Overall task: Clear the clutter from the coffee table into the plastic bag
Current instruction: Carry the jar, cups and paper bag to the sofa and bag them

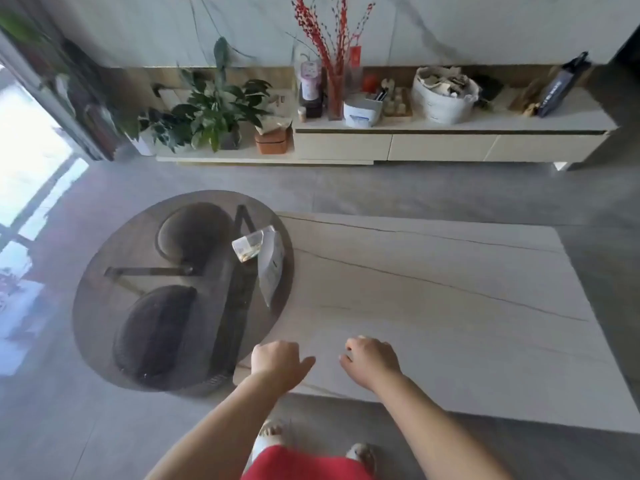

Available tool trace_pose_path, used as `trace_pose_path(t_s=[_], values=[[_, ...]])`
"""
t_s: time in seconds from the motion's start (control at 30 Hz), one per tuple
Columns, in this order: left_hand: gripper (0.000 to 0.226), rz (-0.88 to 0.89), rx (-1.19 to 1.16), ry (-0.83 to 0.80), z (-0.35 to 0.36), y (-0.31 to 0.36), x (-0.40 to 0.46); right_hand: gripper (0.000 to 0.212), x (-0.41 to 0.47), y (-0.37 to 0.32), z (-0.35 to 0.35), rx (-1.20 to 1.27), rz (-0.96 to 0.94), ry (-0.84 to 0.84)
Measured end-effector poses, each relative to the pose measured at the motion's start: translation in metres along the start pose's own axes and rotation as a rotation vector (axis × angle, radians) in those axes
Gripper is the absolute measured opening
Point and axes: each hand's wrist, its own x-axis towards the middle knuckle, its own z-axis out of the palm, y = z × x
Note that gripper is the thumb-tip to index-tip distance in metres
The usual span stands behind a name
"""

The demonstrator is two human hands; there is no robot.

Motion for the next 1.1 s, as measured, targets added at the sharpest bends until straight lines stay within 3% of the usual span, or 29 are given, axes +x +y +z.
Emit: trace_pose_path(t_s=[0.23, 0.67, 0.9, 1.1], values=[[0.051, -0.073, -0.134, 0.001, 0.005, -0.079, 0.009, 0.038, 0.043, -0.082, 0.005, -0.072, -0.072, -0.033], [0.050, 0.066, -0.043, 0.032, -0.061, -0.246, 0.116, 0.035, 0.147, -0.237, -0.004, 0.032, 0.143, 0.037], [0.047, 0.150, -0.010, 0.041, -0.084, -0.258, 0.184, 0.031, 0.199, -0.256, -0.008, 0.129, 0.234, 0.100], [0.046, 0.191, -0.035, 0.092, -0.084, -0.241, 0.259, 0.039, 0.265, -0.244, 0.020, 0.203, 0.329, 0.120]])
